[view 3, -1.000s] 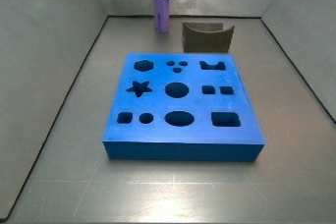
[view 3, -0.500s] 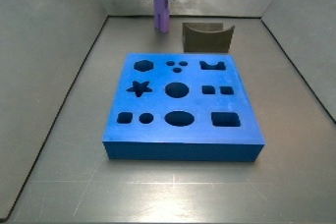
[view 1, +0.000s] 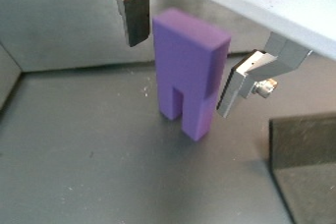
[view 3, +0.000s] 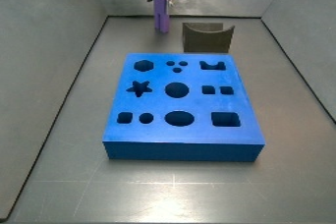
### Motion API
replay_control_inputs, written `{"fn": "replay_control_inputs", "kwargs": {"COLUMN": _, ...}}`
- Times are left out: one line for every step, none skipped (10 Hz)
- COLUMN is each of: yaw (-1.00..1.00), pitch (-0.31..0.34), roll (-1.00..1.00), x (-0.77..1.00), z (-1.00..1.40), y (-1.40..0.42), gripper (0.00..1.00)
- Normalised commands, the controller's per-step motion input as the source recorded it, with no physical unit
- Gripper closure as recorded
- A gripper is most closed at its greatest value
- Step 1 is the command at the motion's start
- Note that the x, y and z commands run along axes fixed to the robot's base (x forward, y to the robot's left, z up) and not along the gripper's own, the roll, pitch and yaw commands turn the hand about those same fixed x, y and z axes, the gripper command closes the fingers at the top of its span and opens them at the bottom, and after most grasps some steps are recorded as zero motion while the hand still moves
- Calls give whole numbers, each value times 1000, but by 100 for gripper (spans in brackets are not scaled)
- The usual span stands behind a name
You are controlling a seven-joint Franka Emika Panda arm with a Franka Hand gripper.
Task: Pick up the double-square object. Move up. Move to above the board. Insert the double-square object.
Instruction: Pick up the double-square object.
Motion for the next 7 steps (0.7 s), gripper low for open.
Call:
{"fn": "replay_control_inputs", "kwargs": {"yaw": -180, "pitch": 0, "roll": 289, "x": 31, "z": -480, "y": 0, "gripper": 0}}
{"fn": "replay_control_inputs", "kwargs": {"yaw": -151, "pitch": 0, "roll": 129, "x": 57, "z": -297, "y": 51, "gripper": 0}}
{"fn": "replay_control_inputs", "kwargs": {"yaw": 0, "pitch": 0, "roll": 0, "x": 49, "z": 0, "y": 0, "gripper": 0}}
{"fn": "replay_control_inputs", "kwargs": {"yaw": -26, "pitch": 69, "roll": 0, "x": 60, "z": 43, "y": 146, "gripper": 0}}
{"fn": "replay_control_inputs", "kwargs": {"yaw": -14, "pitch": 54, "roll": -3, "x": 0, "z": 0, "y": 120, "gripper": 0}}
{"fn": "replay_control_inputs", "kwargs": {"yaw": 0, "pitch": 0, "roll": 0, "x": 0, "z": 0, "y": 0, "gripper": 100}}
{"fn": "replay_control_inputs", "kwargs": {"yaw": 0, "pitch": 0, "roll": 0, "x": 0, "z": 0, "y": 0, "gripper": 100}}
